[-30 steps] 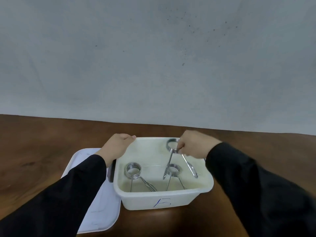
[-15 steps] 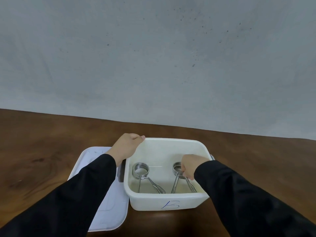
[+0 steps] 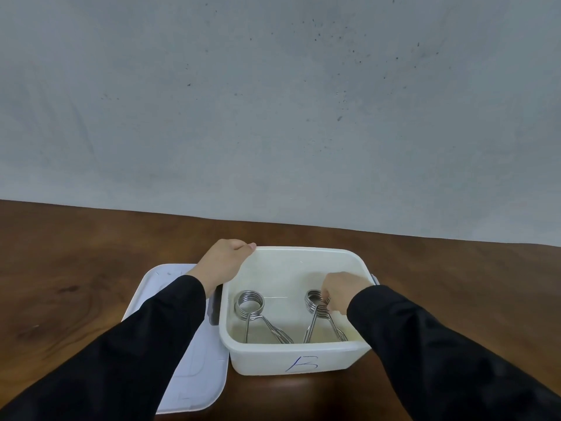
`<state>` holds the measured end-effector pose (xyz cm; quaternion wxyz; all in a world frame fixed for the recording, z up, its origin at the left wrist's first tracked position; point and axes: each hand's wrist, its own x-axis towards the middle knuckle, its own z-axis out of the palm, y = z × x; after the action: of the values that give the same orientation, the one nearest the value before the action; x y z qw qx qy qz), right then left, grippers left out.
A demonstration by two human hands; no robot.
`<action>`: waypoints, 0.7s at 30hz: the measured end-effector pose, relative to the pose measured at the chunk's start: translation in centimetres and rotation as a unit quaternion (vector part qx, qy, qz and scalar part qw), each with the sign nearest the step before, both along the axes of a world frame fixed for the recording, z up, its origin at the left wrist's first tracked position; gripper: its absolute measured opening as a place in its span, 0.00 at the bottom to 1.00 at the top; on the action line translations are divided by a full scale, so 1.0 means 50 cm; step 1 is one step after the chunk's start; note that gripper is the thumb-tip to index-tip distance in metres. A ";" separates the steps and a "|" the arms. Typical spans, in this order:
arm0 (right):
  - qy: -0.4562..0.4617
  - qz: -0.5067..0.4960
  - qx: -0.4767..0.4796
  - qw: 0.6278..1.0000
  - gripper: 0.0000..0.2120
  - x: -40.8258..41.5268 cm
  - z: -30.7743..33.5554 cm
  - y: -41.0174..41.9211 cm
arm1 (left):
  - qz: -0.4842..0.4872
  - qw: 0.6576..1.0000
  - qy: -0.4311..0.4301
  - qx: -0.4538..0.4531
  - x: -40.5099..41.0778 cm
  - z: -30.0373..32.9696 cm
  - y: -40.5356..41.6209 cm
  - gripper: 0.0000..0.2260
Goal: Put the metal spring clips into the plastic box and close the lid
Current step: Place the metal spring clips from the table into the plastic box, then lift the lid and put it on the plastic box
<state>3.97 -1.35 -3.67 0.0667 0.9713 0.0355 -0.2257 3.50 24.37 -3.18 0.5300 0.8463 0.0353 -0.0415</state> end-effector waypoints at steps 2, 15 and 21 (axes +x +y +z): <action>-0.024 0.004 0.033 0.999 0.11 -0.011 0.030 0.000 | -0.002 1.000 0.001 0.003 0.000 0.001 0.000 0.21; -0.265 0.173 0.399 0.861 0.22 -0.251 0.132 0.144 | 0.203 0.972 -0.095 0.073 -0.150 -0.063 0.094 0.06; -0.197 0.249 0.468 0.825 0.18 -0.370 -0.046 0.227 | 0.090 0.939 -0.140 0.301 -0.328 -0.172 0.120 0.04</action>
<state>-14.52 9.99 -5.95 -0.3366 0.8679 0.3633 0.0381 -12.92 30.37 -11.77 0.2515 0.9568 0.0475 0.1377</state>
